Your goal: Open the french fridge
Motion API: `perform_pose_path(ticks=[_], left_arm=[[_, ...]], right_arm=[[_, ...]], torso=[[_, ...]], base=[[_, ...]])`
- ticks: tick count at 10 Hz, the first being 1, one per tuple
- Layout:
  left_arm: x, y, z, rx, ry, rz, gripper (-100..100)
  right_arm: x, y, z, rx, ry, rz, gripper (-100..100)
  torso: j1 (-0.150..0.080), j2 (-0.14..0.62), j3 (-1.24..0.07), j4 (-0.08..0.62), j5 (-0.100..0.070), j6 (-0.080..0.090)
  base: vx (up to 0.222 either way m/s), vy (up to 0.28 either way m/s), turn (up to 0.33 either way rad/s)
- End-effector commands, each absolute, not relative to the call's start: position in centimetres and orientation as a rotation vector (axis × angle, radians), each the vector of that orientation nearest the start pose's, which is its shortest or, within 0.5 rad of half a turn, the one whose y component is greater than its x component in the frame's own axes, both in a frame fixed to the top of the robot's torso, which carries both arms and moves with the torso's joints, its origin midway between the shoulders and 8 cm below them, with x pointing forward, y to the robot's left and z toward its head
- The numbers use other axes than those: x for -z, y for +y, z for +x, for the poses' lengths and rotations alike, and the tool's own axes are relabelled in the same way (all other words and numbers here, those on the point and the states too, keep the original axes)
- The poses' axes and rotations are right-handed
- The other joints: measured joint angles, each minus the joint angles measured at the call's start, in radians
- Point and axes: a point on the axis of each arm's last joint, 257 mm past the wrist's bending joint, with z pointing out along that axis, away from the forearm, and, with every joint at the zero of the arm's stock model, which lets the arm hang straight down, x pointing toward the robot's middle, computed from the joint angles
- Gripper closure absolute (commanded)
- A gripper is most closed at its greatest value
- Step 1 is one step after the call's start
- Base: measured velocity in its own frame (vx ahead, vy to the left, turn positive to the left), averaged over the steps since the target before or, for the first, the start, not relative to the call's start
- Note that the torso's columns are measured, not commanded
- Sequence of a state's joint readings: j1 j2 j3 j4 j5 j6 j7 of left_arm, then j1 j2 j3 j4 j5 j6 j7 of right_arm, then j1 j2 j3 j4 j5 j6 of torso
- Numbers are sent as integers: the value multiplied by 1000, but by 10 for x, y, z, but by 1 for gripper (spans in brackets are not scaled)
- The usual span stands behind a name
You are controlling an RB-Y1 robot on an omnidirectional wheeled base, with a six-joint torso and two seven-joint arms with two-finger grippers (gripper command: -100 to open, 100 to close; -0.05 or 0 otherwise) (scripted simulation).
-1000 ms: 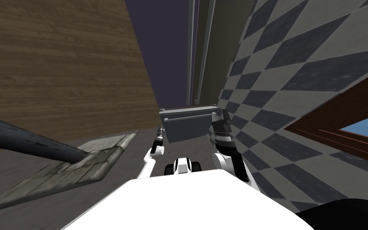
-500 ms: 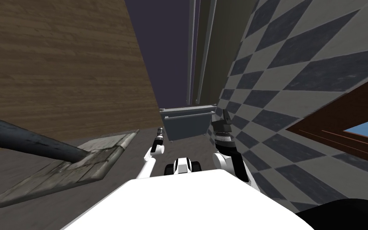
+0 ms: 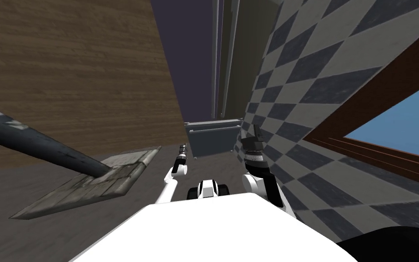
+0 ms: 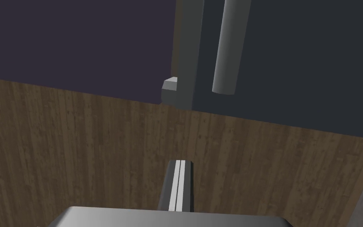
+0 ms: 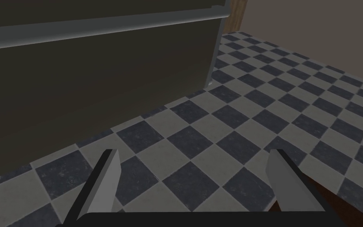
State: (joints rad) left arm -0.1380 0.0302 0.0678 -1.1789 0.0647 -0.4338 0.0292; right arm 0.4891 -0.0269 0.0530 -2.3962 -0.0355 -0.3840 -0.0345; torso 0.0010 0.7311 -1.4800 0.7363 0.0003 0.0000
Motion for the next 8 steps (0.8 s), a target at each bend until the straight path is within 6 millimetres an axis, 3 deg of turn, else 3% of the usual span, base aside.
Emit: perform_pose_path(ticks=[1, 4, 8], left_arm=[[237, 269, 560, 1265, 1037, -1105, -100], [231, 290, 560, 1234, 1045, -1069, -100], [234, 289, 560, 1240, 1031, -1087, -100]], right_arm=[[-57, -259, 341, -1421, 601, 672, 0], [-57, -259, 341, -1420, 601, 673, 0], [-57, -259, 341, -1420, 601, 673, 0]], torso=[[0, -3, -2, -1, 0, 0], [-1, 3, 2, 1, 0, 0], [-2, 8, 5, 2, -1, 0]], base=[[55, 4, -7], [142, 14, -15], [209, 26, -23]])
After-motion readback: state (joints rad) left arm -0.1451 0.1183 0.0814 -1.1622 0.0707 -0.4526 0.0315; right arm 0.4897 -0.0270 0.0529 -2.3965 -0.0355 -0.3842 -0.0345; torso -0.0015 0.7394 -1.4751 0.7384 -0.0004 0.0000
